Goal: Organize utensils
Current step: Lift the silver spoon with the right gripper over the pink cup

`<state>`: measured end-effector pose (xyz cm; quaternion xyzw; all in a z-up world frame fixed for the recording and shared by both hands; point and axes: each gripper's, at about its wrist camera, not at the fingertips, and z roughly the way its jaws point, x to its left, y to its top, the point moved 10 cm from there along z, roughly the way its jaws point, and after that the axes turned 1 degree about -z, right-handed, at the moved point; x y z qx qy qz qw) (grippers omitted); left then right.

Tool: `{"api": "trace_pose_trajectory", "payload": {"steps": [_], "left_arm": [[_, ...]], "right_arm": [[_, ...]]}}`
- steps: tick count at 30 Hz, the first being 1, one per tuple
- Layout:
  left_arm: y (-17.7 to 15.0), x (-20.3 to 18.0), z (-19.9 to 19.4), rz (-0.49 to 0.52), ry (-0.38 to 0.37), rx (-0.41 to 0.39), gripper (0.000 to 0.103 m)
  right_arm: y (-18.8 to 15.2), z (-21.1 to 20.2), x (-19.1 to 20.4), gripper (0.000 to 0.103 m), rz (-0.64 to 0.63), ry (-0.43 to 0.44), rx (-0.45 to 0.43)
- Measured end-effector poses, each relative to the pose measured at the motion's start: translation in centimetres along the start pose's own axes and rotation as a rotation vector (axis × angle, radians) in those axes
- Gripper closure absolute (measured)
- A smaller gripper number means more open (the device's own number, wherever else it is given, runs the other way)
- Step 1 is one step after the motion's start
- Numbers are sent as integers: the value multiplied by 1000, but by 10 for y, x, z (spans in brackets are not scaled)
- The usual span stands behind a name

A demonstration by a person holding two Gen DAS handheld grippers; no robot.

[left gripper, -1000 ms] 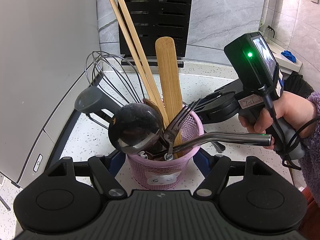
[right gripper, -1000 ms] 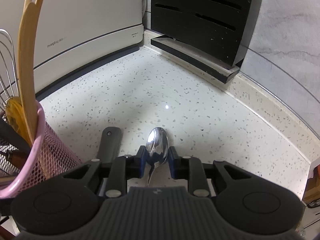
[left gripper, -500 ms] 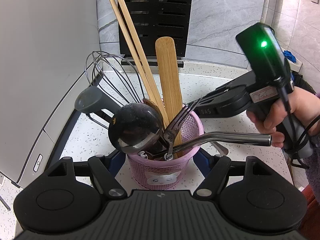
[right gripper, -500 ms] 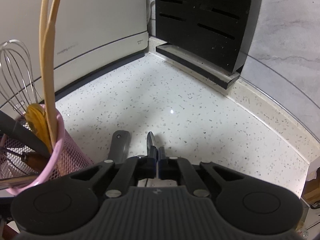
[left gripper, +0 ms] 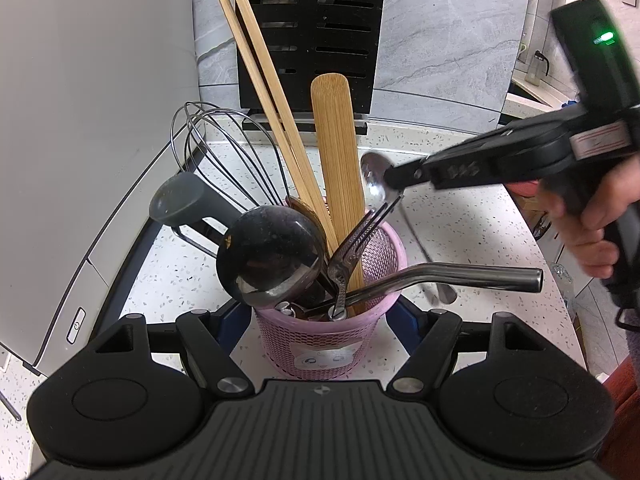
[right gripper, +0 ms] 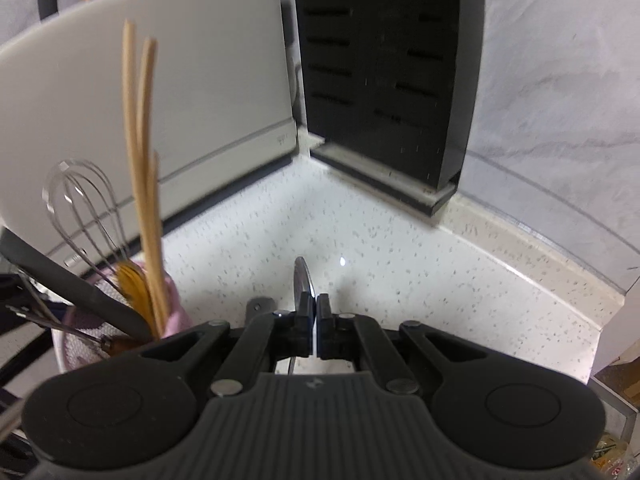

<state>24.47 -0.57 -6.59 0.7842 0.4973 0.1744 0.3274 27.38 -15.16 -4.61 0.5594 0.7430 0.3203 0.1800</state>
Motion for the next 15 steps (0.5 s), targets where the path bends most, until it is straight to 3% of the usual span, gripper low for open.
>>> {"api": "trace_pose_trajectory", "payload": {"steps": [7,15], "left_arm": [[0,0,0,0,0,0,18],[0,0,0,1,0,0,18]], "right_arm": [[22,-44,4,103,13,7,-138],[55,-100,23,103,13,42,-389]]}}
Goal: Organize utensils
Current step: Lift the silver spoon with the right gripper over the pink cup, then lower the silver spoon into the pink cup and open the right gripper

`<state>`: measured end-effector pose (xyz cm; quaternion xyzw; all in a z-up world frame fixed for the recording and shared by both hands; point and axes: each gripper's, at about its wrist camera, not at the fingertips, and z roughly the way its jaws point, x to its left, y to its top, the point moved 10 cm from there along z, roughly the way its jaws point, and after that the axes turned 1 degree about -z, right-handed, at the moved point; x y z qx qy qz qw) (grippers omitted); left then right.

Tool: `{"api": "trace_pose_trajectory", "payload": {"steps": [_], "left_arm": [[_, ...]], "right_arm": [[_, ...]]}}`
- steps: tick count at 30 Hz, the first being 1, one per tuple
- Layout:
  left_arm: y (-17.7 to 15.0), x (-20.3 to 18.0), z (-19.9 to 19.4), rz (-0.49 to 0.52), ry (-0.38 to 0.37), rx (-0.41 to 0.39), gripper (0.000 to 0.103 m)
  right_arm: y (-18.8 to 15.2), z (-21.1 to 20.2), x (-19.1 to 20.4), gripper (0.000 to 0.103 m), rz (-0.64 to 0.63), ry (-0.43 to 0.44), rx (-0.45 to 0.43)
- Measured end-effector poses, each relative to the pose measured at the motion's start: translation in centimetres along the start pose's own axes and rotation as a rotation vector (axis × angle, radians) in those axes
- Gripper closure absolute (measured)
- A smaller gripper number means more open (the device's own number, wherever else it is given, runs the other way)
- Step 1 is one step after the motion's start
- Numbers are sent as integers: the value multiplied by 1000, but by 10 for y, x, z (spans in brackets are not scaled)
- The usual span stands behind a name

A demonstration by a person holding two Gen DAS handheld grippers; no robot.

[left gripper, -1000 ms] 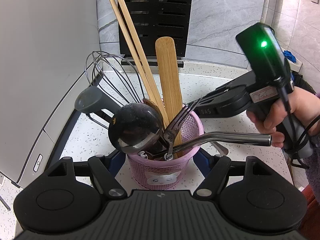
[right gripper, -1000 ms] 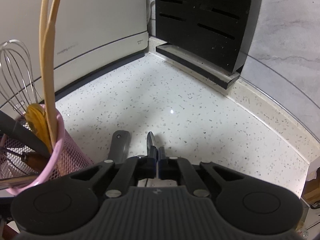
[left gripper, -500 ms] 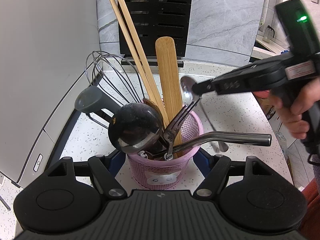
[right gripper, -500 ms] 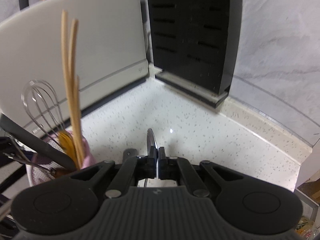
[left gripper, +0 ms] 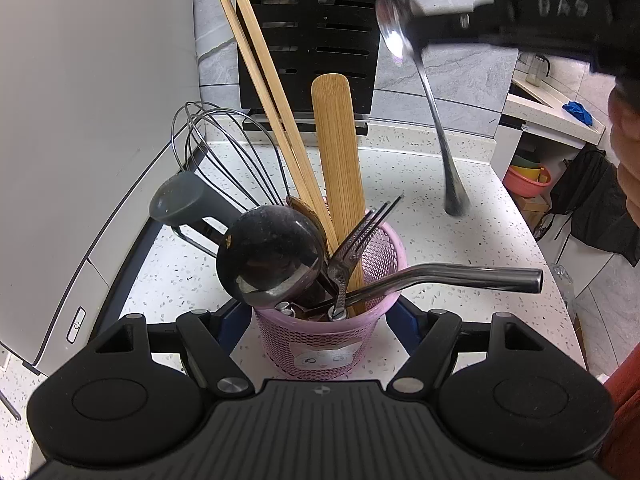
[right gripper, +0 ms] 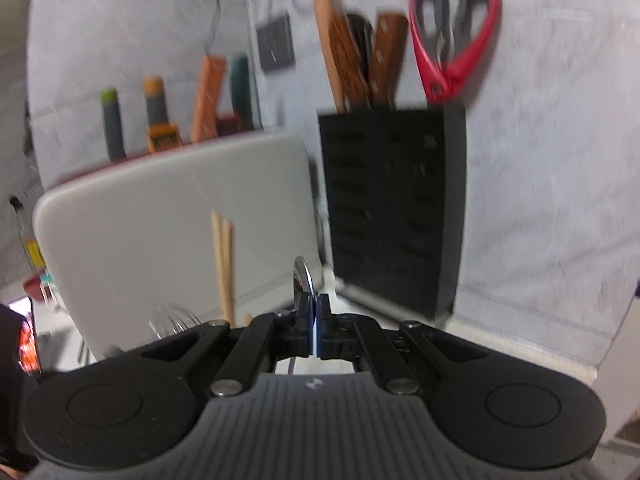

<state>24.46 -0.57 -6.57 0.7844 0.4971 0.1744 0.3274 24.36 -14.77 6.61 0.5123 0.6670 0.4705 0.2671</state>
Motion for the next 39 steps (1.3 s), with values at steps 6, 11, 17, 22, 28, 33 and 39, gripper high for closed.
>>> {"api": "trace_pose_trajectory", "payload": {"steps": [6,11,17,22,28,33,39], "left_arm": [[0,0,0,0,0,0,18],[0,0,0,0,0,0,18],[0,0,0,0,0,0,18],[0,0,0,-1,0,0,18],[0,0,1,0,0,0,18],[0,0,0,0,0,0,18],[0,0,0,0,0,0,18]], "right_arm": [[7,3,19,103,-1,16,-91],[-3,16,34,103,-21,30,-87],[-19,26,42,103,-74,35,-62],[-24,22,45,103,-107,36,-42],[-32,9,54,103,-161,59,43],[-39,6,57,103,-172,73,142],[-48,6,55,103,-147,105,219]]}}
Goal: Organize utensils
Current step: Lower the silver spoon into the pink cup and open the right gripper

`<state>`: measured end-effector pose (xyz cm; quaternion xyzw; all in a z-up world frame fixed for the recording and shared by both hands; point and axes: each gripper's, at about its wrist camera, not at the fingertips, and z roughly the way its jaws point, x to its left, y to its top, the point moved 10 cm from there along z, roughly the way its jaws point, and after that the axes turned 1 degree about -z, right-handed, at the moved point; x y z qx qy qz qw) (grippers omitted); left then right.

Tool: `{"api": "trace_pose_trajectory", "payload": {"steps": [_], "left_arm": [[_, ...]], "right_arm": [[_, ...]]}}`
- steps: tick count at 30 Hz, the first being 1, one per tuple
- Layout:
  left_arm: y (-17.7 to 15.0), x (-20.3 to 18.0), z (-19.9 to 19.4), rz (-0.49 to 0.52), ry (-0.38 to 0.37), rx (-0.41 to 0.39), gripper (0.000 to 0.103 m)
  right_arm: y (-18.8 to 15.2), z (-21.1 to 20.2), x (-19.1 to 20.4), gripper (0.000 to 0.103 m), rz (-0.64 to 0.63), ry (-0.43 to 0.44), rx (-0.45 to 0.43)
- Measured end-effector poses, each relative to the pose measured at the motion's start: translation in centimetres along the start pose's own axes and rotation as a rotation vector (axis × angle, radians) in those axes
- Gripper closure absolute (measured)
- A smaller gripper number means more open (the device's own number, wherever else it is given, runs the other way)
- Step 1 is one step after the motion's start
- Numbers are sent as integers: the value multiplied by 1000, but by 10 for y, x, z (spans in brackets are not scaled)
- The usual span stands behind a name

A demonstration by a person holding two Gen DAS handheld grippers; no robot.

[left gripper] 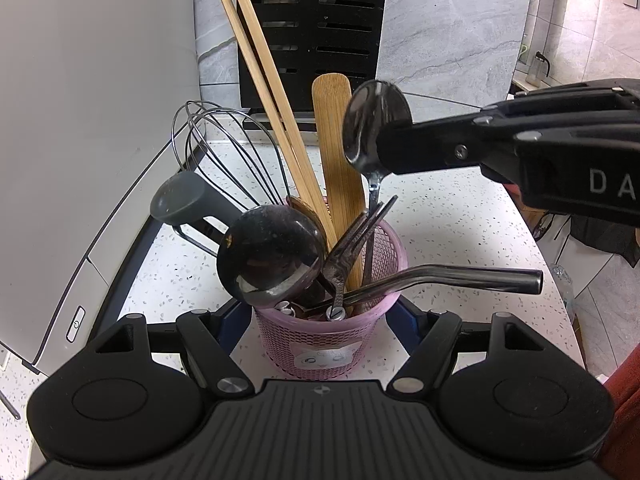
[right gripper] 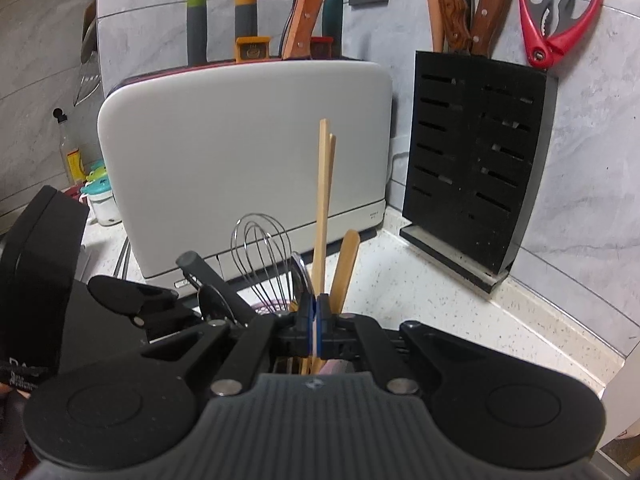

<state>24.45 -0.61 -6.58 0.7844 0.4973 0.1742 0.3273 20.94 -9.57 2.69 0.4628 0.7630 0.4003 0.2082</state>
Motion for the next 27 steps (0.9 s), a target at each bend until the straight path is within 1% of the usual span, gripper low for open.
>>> {"api": "trace_pose_trajectory", "payload": {"steps": [4,9,14,17,21,25,27], "left_arm": [[0,0,0,0,0,-1,18],[0,0,0,0,0,0,18],[0,1,0,0,-1,0,18],[1,1,1,0,0,0,18],[0,-1,0,0,-1,0,18],[0,0,0,0,0,0,18],[0,0,0,0,0,0,18]], "right_arm": [[-4,2,-1,103,16,17,30],[-11,8,0,103,1,19,69],[-11,8,3,103,-22,25,72],[-11,6,5,103,-21,50,78],[-7,2,7,103,-28,65,61],[-13,8,7,103,-49,60,90],[-16,12,6,103,-37,64,112]]}}
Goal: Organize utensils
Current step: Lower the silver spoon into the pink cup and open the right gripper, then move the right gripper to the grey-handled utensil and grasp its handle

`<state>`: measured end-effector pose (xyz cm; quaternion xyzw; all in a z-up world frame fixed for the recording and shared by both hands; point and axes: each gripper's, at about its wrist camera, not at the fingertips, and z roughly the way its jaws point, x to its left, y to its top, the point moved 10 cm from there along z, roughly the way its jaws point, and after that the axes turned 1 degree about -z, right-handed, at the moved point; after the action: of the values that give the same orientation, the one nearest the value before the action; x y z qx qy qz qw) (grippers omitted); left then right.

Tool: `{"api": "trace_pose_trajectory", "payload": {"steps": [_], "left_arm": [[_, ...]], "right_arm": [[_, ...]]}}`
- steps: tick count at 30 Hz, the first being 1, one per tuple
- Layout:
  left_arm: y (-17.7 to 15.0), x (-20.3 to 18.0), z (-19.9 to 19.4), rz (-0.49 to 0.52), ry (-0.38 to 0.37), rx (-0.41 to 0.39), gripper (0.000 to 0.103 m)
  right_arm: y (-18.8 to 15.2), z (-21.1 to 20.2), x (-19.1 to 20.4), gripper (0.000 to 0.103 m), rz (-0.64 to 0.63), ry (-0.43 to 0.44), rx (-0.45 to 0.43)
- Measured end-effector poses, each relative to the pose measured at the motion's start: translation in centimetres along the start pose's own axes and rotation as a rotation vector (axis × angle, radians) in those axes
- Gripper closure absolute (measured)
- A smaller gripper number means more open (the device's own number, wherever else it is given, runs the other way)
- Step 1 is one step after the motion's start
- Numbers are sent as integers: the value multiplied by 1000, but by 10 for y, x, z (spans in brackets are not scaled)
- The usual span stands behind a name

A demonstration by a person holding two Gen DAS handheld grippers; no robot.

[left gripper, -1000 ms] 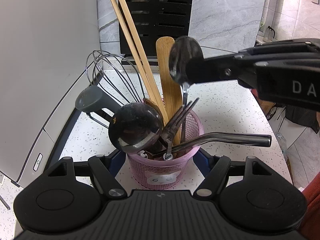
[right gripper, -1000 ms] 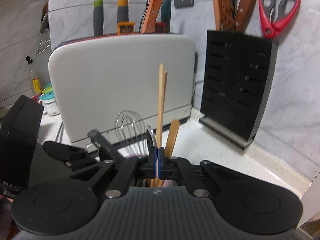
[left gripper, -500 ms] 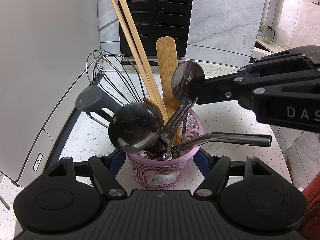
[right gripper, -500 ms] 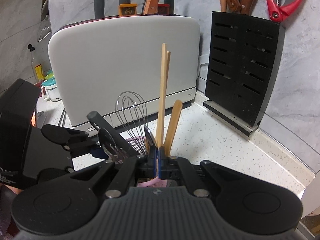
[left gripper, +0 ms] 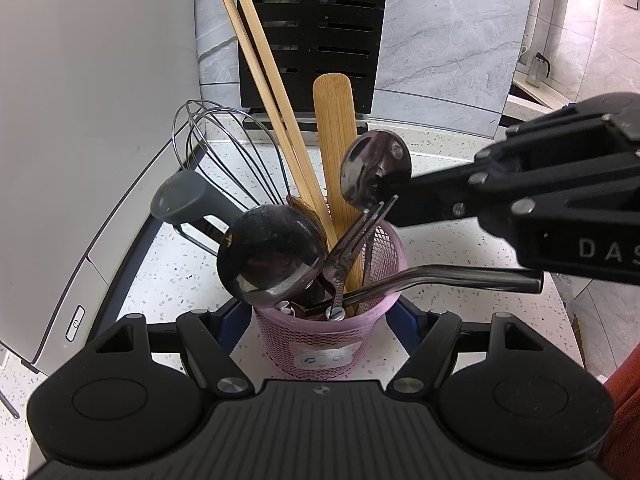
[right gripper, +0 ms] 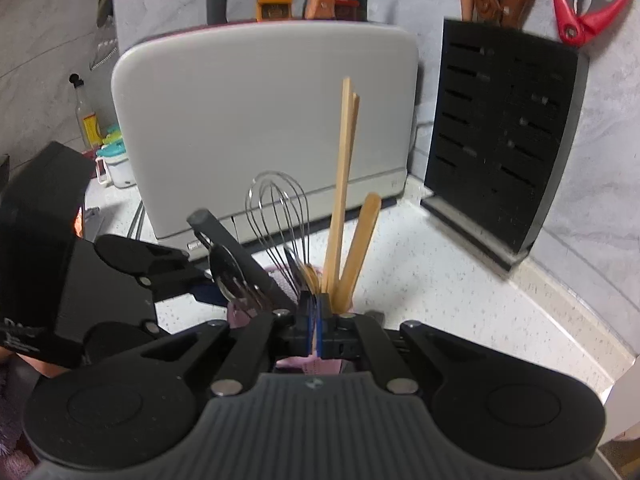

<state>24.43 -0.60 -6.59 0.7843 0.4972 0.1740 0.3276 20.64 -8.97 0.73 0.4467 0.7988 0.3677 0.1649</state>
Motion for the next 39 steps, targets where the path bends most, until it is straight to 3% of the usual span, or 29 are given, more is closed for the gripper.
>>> {"api": "trace_pose_trajectory", "payload": {"steps": [6,15,18,20,25,39], "left_arm": [[0,0,0,0,0,0,18],[0,-1,0,-1,-2,-1,18],[0,-2,0,-3,0,-2,18],[0,-5,-1,-3,0,-3,18],[0,5,0,-14,15,-4,19],[1,11,3,-33,9,-2,21]], "right_arm": [[-7,8,-8,103,67,27,46],[2,1,-27,98,162,15,8],[2,2,-35,94,195,8,9],[0,3,-40,85,218,-6,12],[-4,8,-52,82,264,-31,22],[-27,69,-59,79,291,-57,216]]}}
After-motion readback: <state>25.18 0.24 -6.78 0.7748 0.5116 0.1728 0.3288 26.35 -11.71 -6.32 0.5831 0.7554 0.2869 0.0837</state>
